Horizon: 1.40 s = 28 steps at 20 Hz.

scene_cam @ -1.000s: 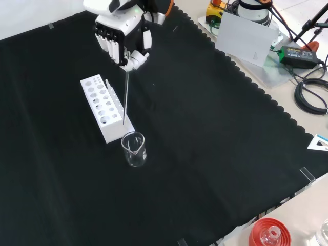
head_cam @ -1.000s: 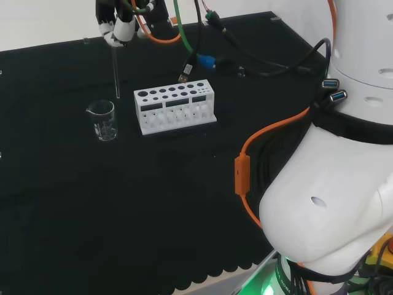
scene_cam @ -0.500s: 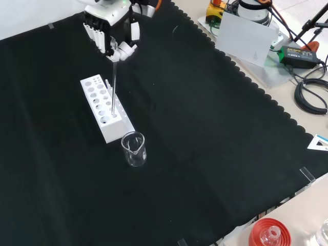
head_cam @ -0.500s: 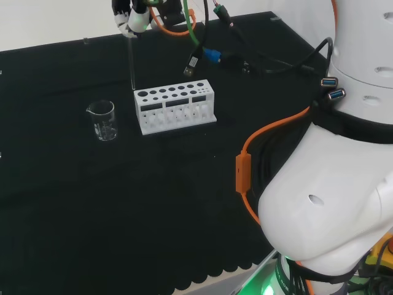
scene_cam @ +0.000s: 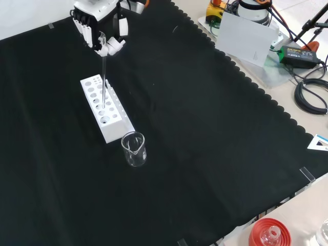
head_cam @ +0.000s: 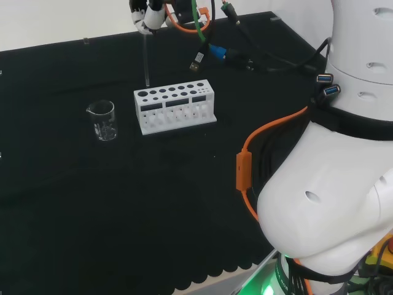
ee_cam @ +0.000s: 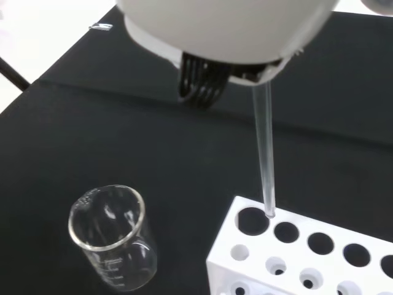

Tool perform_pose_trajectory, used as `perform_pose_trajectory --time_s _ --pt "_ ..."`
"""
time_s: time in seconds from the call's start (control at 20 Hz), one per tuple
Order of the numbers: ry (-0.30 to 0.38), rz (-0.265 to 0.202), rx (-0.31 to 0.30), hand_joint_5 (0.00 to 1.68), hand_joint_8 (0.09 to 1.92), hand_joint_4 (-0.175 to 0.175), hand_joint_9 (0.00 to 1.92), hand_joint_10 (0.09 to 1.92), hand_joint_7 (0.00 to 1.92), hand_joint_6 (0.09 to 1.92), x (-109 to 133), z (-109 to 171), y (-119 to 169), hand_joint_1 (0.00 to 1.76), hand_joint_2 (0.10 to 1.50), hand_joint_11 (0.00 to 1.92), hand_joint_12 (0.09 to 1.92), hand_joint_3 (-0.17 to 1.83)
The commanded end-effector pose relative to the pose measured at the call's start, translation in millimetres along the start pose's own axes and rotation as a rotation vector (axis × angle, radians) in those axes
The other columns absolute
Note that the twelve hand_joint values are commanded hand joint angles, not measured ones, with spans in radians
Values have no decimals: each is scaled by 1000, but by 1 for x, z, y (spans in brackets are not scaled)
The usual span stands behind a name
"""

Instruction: Put the glass rod back on the white test tube rack.

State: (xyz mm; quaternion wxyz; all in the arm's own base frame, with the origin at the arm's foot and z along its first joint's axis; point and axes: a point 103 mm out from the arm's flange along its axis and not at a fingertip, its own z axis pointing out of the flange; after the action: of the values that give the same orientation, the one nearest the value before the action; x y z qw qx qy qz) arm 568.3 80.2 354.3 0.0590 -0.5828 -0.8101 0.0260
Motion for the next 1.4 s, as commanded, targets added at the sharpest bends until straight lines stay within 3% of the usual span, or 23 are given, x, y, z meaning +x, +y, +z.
perform_pose_trajectory --time_s 0.05,1.4 --pt "-2 20 -1 1182 718 -175 1710 527 1428 802 -15 -1 -4 1335 496 1605 708 946" --pt "22 46 43 1183 719 -175 1709 527 1428 800 -39 26 5 1335 496 1604 707 946"
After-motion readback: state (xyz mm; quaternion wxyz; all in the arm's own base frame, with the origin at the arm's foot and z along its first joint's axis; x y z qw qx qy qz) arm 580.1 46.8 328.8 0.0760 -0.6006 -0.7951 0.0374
